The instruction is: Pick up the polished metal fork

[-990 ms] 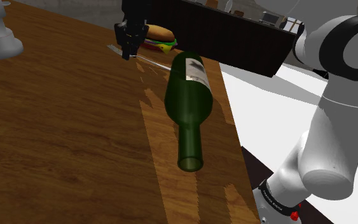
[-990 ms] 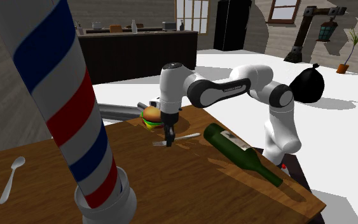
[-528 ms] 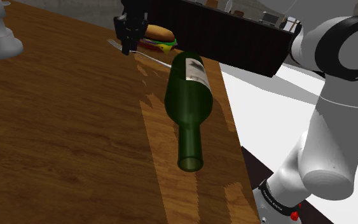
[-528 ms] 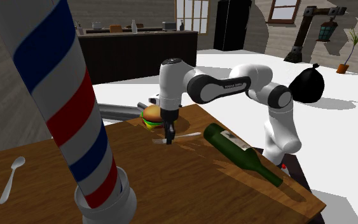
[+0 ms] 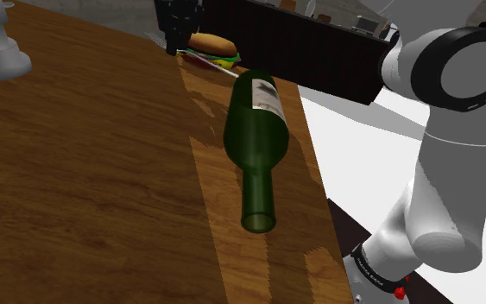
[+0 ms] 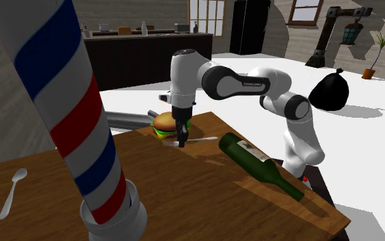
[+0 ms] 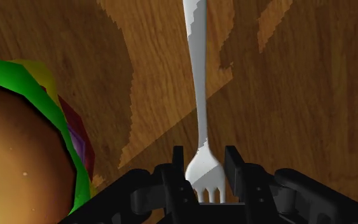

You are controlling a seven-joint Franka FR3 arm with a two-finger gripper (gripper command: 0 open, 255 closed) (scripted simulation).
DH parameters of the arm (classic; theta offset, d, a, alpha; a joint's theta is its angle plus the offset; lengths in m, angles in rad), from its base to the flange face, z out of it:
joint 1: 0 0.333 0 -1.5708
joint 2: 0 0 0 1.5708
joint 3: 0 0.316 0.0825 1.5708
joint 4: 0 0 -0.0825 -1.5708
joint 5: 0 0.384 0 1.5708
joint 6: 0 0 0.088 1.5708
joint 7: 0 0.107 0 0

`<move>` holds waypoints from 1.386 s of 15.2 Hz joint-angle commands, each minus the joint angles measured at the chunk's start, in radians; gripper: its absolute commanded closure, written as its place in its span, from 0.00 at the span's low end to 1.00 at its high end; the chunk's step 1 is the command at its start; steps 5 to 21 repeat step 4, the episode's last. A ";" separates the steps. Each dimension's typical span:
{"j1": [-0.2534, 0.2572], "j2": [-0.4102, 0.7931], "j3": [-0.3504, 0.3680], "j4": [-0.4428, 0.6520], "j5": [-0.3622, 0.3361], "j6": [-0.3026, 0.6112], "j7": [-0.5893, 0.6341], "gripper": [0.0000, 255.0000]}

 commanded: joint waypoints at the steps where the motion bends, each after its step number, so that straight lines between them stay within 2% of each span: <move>1: 0.013 0.028 -0.001 0.075 -0.010 -0.048 0.000 1.00; 3: 0.022 0.048 -0.002 0.124 -0.017 -0.077 0.000 1.00; 21: 0.022 0.048 -0.002 0.124 -0.017 -0.077 0.000 1.00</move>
